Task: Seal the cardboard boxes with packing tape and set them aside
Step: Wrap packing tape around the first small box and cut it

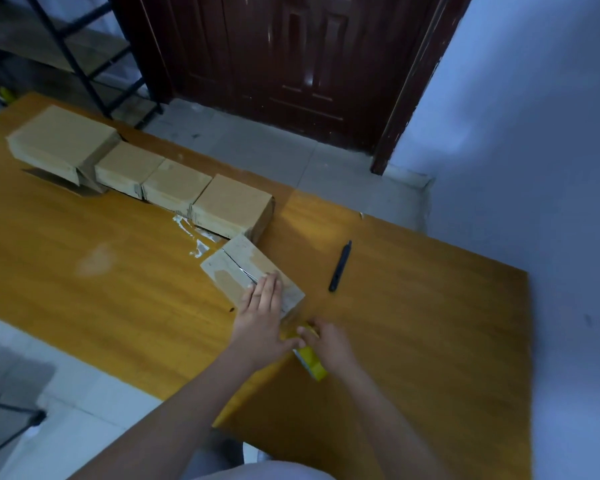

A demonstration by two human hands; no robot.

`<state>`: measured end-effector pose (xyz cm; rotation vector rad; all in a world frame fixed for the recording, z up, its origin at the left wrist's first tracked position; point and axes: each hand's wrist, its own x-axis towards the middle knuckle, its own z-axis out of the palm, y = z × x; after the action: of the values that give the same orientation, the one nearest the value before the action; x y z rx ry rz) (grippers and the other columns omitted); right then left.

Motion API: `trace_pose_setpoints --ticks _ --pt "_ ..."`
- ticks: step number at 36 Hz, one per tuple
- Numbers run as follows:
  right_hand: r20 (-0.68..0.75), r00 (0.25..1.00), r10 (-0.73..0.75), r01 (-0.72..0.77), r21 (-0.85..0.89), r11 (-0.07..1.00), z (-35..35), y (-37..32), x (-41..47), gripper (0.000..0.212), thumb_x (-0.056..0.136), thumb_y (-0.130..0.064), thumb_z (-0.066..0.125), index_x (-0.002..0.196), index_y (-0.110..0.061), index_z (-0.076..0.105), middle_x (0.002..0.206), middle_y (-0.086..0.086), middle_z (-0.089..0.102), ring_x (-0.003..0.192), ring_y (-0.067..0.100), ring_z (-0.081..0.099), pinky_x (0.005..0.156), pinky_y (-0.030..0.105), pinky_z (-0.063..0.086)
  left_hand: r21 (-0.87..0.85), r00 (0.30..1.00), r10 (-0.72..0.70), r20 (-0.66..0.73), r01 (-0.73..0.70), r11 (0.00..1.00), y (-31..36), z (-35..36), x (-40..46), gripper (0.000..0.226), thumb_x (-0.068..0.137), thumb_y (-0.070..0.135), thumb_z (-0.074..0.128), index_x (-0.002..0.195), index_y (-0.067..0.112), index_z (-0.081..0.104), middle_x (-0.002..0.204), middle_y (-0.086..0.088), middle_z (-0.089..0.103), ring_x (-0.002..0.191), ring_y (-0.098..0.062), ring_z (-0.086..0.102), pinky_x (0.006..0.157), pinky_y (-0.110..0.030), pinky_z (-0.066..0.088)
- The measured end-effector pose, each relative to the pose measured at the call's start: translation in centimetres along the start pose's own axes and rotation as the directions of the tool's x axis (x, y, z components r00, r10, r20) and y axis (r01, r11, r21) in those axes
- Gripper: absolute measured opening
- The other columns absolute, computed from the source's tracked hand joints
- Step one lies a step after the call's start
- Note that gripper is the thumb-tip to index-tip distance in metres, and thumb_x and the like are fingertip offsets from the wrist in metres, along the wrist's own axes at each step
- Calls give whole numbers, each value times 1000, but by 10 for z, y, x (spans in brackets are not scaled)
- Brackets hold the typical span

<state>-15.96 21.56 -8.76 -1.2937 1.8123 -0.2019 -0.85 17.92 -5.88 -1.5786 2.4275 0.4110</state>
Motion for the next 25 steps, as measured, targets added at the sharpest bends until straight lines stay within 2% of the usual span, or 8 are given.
trace_pose_setpoints --ticks 3,5,8,14,17,20,22,25 --pt "84 996 -36 24 143 989 -9 7 0 22 97 -36 50 105 -20 62 102 6 64 98 17 56 76 26 39 -41 999 37 39 -35 999 0 1 2 117 67 86 26 135 -7 46 143 -20 44 132 -32 44 108 -43 22" --pt "56 998 -10 -1 192 981 -19 12 6 28 98 -40 43 85 -23 61 83 1 59 86 17 53 69 29 36 -42 999 45 25 -44 998 -1 2 3 118 66 86 26 135 -6 46 143 -19 45 132 -31 45 108 -43 22" --pt "-118 985 124 -105 154 982 -36 18 33 48 99 -42 39 99 -1 62 92 16 64 92 31 60 69 32 38 -49 999 35 21 -34 998 -3 5 3 118 66 87 26 136 -6 45 144 -19 44 133 -31 43 109 -42 22" --pt "-281 919 275 -225 198 954 -55 2 97 45 98 -37 43 128 -2 44 131 12 37 118 32 44 95 39 40 -22 997 40 -69 -41 999 -8 14 3 122 64 89 33 141 -5 38 150 -16 37 140 -26 29 111 -43 20" --pt "-317 902 293 -288 64 956 -47 0 118 47 98 -30 45 137 -5 34 138 13 28 126 30 30 98 41 37 -4 996 36 -82 -36 999 -9 14 4 122 63 89 32 141 -4 38 151 -15 34 141 -26 28 111 -42 19" --pt "-385 897 217 -286 -132 949 -42 6 121 36 98 -12 42 133 -3 38 134 17 33 123 31 34 93 39 40 12 996 22 -86 -21 1000 -8 13 4 124 61 90 31 143 -3 33 154 -16 26 144 -26 20 114 -43 19" --pt "-396 907 144 -255 -242 936 -42 11 117 30 96 0 38 126 0 44 128 18 39 118 32 41 90 39 42 44 996 12 -87 -8 999 -5 10 3 124 64 90 29 147 -2 24 157 -17 14 146 -27 10 118 -42 15" --pt "-369 926 78 -195 -293 936 -48 27 108 25 94 1 39 118 1 50 120 19 44 112 35 46 87 41 43 89 999 19 -35 -16 996 -2 5 2 122 70 90 29 144 5 -19 154 -12 -28 142 -24 -26 116 -41 -11"
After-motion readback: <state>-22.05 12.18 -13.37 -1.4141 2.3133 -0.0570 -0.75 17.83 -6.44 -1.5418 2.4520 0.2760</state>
